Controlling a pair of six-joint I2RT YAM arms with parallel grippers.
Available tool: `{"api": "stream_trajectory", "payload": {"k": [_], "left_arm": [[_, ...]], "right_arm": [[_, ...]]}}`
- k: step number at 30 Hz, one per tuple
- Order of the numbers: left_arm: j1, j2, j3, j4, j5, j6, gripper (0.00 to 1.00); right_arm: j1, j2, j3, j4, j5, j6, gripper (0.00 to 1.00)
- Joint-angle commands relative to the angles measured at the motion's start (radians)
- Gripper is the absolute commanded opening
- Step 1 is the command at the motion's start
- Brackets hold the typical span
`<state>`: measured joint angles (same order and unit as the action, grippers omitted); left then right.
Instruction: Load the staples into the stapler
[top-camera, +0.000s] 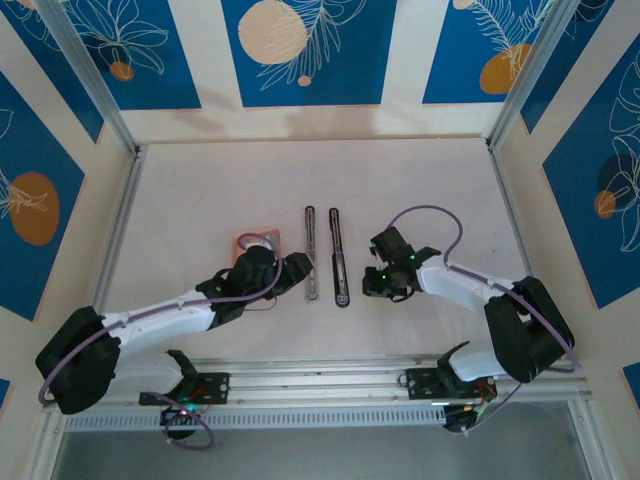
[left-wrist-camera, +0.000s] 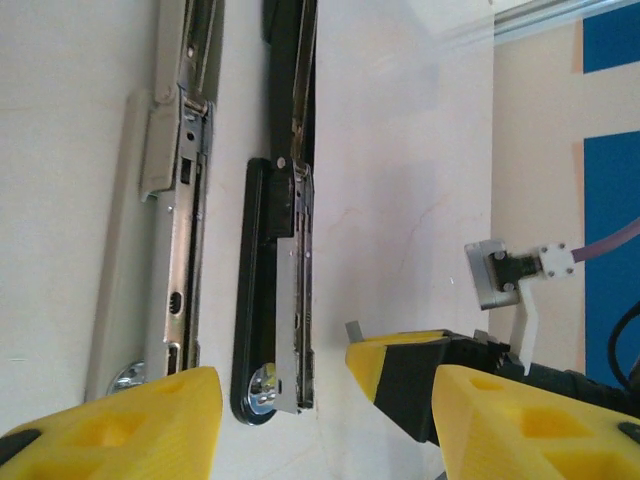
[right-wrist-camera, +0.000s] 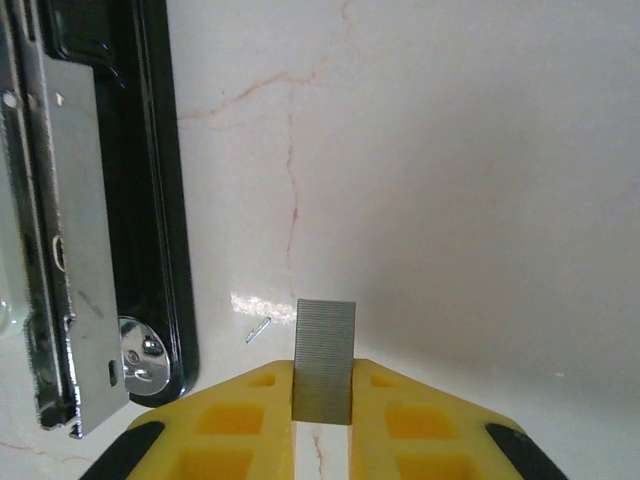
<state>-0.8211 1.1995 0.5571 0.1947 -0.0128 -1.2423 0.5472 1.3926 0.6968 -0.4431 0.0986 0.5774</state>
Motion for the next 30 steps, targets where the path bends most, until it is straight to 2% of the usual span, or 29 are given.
{"api": "stream_trajectory", "payload": {"k": [1, 9, 18, 24, 30], "left_arm": [[0.02, -0.033, -0.015, -0.064, -0.032, 0.03, 0.58], [0.036, -0.046, -0.026, -0.07, -0.02, 0.031, 0.58], [0.046, -0.08, -0.046, -0.081, -0.023, 0.037, 0.6], [0.056, -0.138, -0.062, -0.126, -0.038, 0.066, 0.61], [0.064, -0.211, -0.057, -0.236, -0.084, 0.169, 0.63]], "right_arm": [[0.012, 0.026, 0.029, -0.043, 0.005, 0.042, 0.17], [0.031, 0.064, 0.038, -0.077, 0.005, 0.073, 0.19], [0.047, 0.088, 0.055, -0.132, -0.001, 0.085, 0.29], [0.057, 0.033, 0.128, -0.263, 0.023, 0.083, 0.33], [0.033, 0.051, 0.256, -0.402, 0.027, 0.016, 0.35]]}}
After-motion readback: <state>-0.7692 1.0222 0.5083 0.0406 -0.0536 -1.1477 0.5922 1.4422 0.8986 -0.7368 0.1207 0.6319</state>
